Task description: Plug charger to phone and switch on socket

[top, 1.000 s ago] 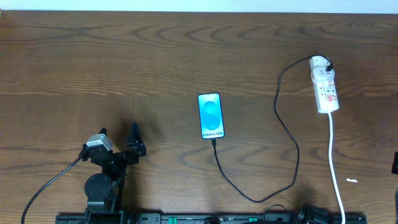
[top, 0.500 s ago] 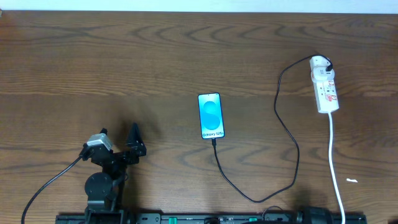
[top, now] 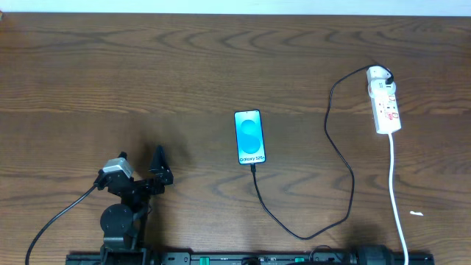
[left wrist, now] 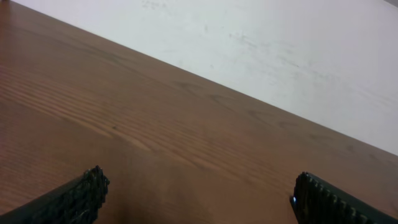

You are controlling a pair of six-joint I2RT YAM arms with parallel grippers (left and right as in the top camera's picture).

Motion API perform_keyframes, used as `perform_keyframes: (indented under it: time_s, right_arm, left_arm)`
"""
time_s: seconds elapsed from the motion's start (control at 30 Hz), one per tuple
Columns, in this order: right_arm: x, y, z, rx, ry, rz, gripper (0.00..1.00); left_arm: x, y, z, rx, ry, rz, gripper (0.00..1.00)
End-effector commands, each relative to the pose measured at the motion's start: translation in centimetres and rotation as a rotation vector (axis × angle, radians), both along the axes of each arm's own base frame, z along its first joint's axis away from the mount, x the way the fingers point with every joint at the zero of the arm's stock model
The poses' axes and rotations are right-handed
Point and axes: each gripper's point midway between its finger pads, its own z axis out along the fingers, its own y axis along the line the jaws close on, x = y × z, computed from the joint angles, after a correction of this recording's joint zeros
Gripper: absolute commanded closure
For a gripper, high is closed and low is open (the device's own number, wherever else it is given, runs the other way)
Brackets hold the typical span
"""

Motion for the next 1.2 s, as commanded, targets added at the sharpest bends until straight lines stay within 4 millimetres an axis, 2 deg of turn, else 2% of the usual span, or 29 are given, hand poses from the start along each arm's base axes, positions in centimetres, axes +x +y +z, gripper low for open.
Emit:
perform_keyframes:
  time_s: [0.0,0.5,0.97,1.1,1.17]
  right_arm:
    - [-1.9,-0.5,-0.4,-0.001,-0.049,-0.029,0.99]
    - [-6.0,-0.6,-1.6,0.004,-0.135,-0.031,0.99]
    - [-6.4,-0.9,-1.8,0.003,-0.143,-0.005,0.99]
    - [-6.4,-0.9,-1.8,0.004,-0.145,-0.006,0.91]
    - [-6.4,-1.1,-1.8,0.013,-0.146,-0.014,0.82]
  left_arm:
    - [-0.2,0.4,-1.8,0.003,0.063,0.022,0.02]
    - [-0.2,0.4,-1.8,0.003,0.063,0.022,0.02]
    - [-0.2,0.4,-1.8,0.003,0.063,0.022,0.02]
    - [-0.2,0.4,-1.8,0.003,0.063,0.022,0.02]
    - [-0.2,0.4,-1.8,0.003,0.063,0.022,0.02]
